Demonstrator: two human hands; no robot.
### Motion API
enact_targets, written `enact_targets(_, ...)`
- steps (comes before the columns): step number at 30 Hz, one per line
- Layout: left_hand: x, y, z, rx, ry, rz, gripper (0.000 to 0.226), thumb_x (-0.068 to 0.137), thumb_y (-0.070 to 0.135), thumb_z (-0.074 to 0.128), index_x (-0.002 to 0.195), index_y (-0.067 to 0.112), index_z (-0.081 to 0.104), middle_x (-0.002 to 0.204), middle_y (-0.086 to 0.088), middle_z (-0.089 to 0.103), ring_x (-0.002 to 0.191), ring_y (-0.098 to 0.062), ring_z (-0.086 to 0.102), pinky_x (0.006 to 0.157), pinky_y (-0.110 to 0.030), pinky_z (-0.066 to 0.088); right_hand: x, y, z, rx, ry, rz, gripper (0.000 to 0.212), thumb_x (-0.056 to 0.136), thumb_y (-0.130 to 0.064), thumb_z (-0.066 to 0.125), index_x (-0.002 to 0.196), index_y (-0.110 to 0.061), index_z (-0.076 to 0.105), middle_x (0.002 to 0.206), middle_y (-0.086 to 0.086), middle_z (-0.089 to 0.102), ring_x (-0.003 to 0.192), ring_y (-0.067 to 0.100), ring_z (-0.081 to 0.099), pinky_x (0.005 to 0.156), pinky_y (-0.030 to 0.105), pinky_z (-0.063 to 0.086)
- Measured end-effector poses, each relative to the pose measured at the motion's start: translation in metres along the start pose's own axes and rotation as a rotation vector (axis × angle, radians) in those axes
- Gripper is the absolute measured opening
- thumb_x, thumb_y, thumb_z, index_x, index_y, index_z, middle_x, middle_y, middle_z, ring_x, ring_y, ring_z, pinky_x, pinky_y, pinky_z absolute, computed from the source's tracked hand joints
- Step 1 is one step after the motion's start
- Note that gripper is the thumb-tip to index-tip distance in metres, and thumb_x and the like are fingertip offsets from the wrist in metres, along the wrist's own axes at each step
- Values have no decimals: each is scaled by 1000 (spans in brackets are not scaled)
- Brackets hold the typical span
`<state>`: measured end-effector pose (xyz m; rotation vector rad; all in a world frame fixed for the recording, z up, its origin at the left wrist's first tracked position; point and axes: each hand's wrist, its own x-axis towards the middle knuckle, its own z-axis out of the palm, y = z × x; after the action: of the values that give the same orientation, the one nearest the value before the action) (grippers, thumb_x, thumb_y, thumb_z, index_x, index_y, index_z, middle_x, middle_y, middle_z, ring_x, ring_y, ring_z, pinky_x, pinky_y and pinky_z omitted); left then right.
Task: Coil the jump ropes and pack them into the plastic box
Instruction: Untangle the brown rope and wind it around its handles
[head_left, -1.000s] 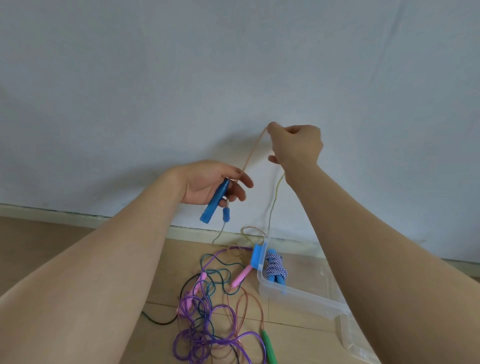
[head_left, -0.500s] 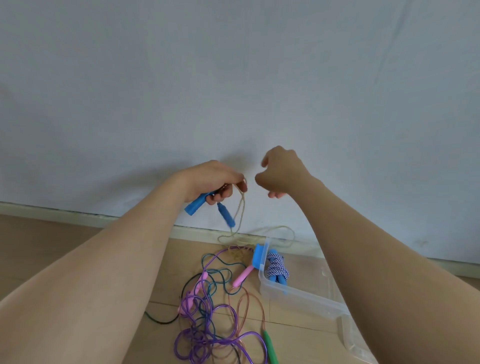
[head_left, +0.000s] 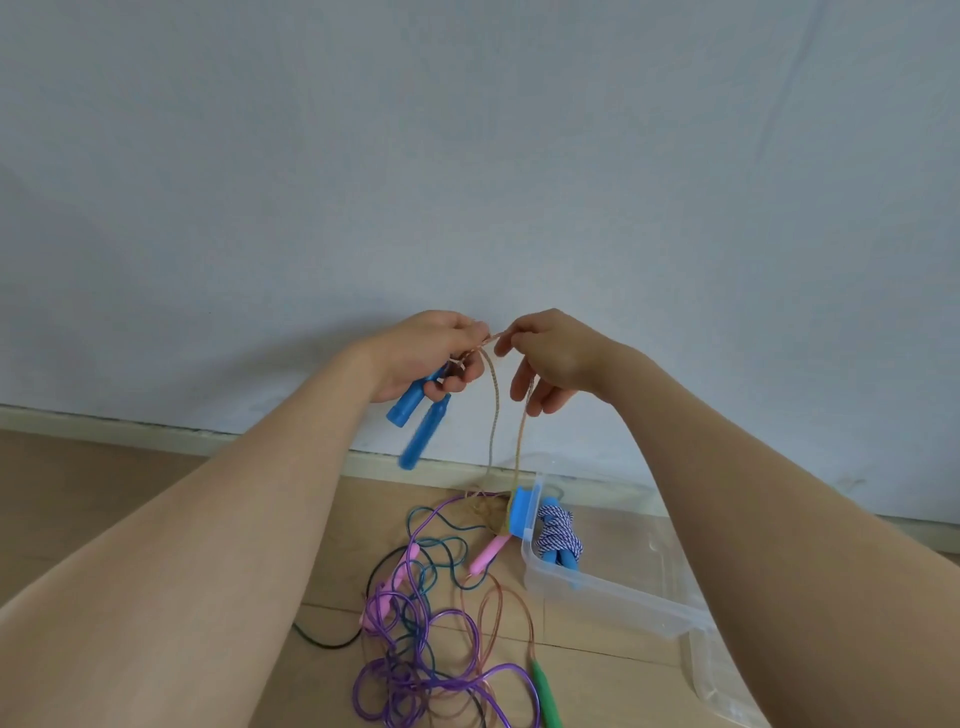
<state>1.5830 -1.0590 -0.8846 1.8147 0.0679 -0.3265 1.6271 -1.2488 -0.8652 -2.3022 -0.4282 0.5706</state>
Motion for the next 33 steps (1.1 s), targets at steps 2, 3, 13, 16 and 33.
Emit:
enact_targets(2,0,0,2,19,-6,-13,35,112,32,45,126,2,59,82,-8,68,62,-15,55,49,-25,38,4,-1,3,-2,137,-28,34,103,-13,30,112,-13,63,76,9,79,58,27,73,55,34,54)
enact_targets(3,0,1,4,45,-10,-25,37,112,33,44,123,2,62,83,-7,71,66,-15,59,50,-24,39,6,-3,4,-18,230,-47,33,101,-12,30,109,-13,63,74,6,78,58,25,72,60,36,56)
enact_targets(13,4,2,1,125,77,42,39,113,35,42,110,8,71,69,0,64,79,-14,70,68,-32,50,6,-17,19,-540,467,129,16,97,-21,49,83,-14,43,84,2,46,86,28,56,86,39,43)
enact_targets(16,5,-2,-2,150,128,41,37,112,35,44,112,9,70,67,3,62,75,-14,64,60,-27,46,3,-11,23,-603,238,131,13,91,-21,57,87,-16,46,92,1,53,84,23,56,95,41,44)
enact_targets(33,7,-7,-1,16,-2,45,32,110,37,47,95,12,59,80,-9,69,79,-19,63,60,-28,43,15,15,7,175,-22,-97,21,95,-19,66,103,-4,79,94,8,82,97,19,78,102,44,57)
